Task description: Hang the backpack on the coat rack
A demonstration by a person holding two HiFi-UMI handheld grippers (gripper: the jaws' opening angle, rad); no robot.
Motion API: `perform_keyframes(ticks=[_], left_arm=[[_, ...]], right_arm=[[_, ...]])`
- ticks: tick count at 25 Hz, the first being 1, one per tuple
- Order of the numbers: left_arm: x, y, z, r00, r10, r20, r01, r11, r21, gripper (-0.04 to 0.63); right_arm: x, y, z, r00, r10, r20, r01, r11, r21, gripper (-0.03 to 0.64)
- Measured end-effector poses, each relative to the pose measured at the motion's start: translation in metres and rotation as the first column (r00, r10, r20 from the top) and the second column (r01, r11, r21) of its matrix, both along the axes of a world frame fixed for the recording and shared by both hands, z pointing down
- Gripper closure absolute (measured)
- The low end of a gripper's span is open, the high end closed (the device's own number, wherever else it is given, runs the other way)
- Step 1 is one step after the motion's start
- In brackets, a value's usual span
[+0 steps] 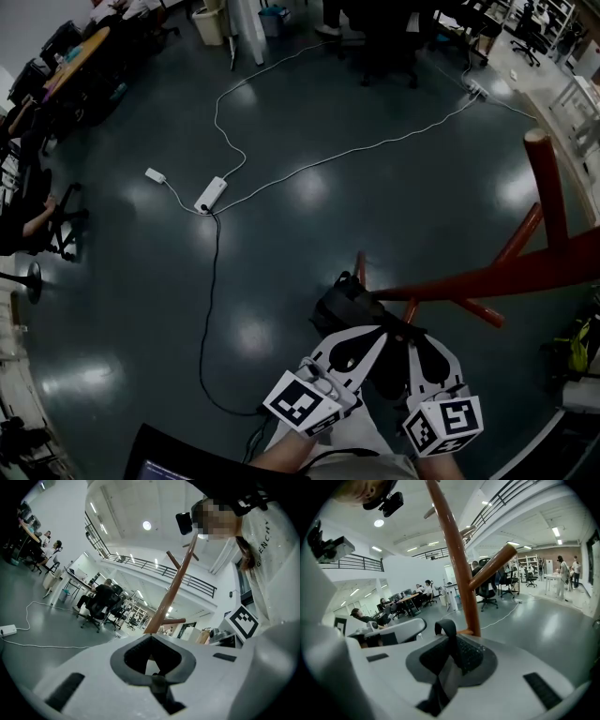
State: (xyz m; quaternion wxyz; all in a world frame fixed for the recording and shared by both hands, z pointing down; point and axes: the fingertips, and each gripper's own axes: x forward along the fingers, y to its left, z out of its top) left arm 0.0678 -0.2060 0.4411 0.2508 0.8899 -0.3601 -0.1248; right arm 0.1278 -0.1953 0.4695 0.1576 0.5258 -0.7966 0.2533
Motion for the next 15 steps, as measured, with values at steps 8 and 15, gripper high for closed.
perform_keyframes(ticks=[8, 15], left_arm=[[-0.001, 0.004, 0.013, 0.999, 0.004, 0.040, -0.005, 1.000, 0.018, 0.584], [-0.006, 0.009, 0.011, 1.000, -0.007, 0.015, 0.007, 1.000, -0.026, 0.584]], right_arm=[[0.002, -0.001, 0.021, 0.997, -0.018, -0.070, 0.016, 0.999, -0.029, 0.574], [0.001, 0.000, 0.032, 0.978, -0.062, -0.200, 0.057, 0.998, -0.032, 0.572]])
